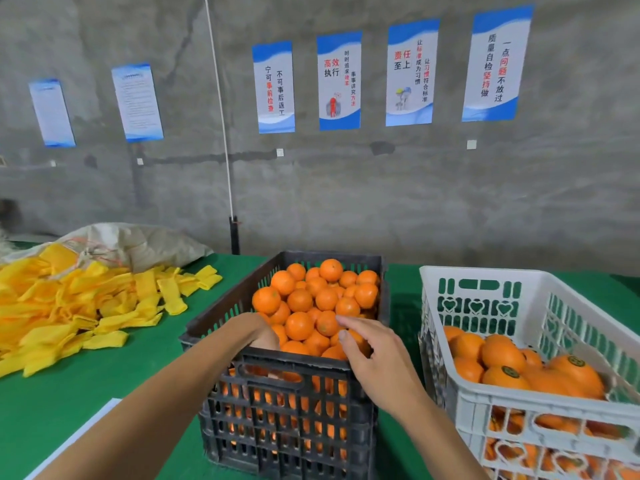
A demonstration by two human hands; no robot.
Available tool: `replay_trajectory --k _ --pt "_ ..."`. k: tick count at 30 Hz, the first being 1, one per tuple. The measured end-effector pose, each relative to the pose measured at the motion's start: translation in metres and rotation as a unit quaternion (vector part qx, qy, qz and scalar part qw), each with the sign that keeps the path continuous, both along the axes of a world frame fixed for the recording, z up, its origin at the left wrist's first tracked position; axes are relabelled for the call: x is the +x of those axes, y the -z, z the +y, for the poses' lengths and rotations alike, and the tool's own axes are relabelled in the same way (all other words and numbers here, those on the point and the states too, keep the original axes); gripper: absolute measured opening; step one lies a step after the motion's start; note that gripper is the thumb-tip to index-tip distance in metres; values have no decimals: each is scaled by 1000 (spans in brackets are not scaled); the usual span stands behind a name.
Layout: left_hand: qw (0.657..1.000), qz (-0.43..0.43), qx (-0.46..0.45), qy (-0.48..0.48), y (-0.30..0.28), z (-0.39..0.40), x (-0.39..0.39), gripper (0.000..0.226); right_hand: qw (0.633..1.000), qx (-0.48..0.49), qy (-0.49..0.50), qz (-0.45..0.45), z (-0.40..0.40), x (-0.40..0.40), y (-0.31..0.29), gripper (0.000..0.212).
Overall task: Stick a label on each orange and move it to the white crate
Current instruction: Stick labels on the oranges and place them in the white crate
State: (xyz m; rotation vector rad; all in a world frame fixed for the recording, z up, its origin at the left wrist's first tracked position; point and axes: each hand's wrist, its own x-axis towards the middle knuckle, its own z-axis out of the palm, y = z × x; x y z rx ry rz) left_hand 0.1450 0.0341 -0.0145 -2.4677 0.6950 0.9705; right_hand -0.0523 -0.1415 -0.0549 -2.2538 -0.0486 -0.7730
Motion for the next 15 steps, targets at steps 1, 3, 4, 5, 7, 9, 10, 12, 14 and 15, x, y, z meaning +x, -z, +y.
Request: replay_trajectory --k 1,3,4,5,7,9,10,12,14,15 --pt "997 6 -66 -25 -2 3 -2 39 1000 -1 0 1 -1 0 1 31" --pt "969 -3 -233 -77 -9 8 -11 18 1000 1 -3 3 -2 1 1 32" --pt "942 -15 -321 -96 -14 10 -15 13 1000 7 -5 2 -2 0 1 34" --pt "909 -43 -404 -97 -20 12 -21 16 1000 16 -9 -2 -2 0 1 37" --pt "824 -93 -557 -55 -32 11 -50 27 999 48 -19 -16 0 -3 0 44" --pt "720 -67 -691 -9 -37 5 -94 32 996 72 -15 -44 4 -11 -3 50" --pt "667 -21 -744 -4 -34 1 -117 33 995 74 -6 -62 6 -17 -4 52" --pt "588 50 -807 -3 -20 -11 -160 36 993 72 9 -94 9 -34 -5 53" --pt "547 44 -836 27 2 -27 -193 39 989 95 13 -112 6 -56 0 55" --pt "530 38 -846 40 15 -36 -206 43 987 111 18 -118 3 -69 6 56"
